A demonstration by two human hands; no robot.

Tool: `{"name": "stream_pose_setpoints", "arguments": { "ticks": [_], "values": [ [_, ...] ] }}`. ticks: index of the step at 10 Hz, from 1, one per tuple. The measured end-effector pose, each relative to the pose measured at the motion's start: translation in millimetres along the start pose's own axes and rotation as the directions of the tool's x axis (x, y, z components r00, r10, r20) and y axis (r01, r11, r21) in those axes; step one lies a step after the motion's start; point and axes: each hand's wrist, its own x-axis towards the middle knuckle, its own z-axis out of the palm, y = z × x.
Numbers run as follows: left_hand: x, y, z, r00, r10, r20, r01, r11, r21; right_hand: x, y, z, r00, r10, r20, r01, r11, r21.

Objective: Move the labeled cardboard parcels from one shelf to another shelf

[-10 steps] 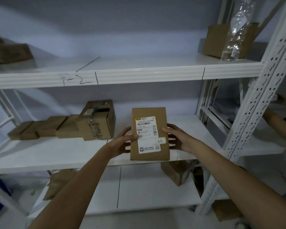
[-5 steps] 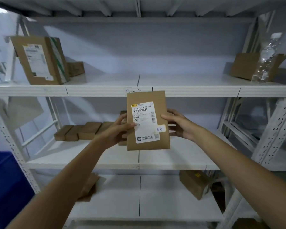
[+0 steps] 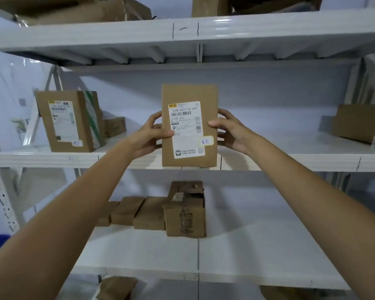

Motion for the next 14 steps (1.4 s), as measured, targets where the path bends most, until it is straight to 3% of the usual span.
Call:
{"name": "stream_pose_setpoints", "arguments": {
  "ticks": [3, 7, 11, 13, 14],
  "values": [
    [68.9, 9.2, -50.1, 0.990, 0.091, 0.104, -0.088, 0.995, -0.035, 69.9, -10.0, 6.1, 0.995, -0.103, -0.003, 0.103, 0.995, -0.005],
    [103.1, -23.8, -76.3, 0.980, 0.044, 0.193, -0.036, 0.998, -0.043, 99.3, 21.5, 10.9, 0.997, -0.068, -0.043, 0.067, 0.998, -0.019],
    [105.5, -33.4, -76.0, 0.987, 0.040, 0.158, -0.036, 0.999, -0.022, 100.2, 26.6, 13.3, 0.998, -0.037, -0.058, 0.040, 0.998, 0.042],
    [95.9, -27.9, -72.4, 0.990, -0.029, 0.136, 0.030, 1.000, -0.009, 91.9, 22.0, 16.6, 0.998, -0.005, -0.065, 0.007, 0.999, 0.031],
    [83.1, -23.3, -78.2, 1.000, -0.003, 0.019, 0.004, 1.000, -0.021, 74.9, 10.3, 6.8, 0.981, -0.076, -0.180, 0.091, 0.993, 0.077]
  ]
}}
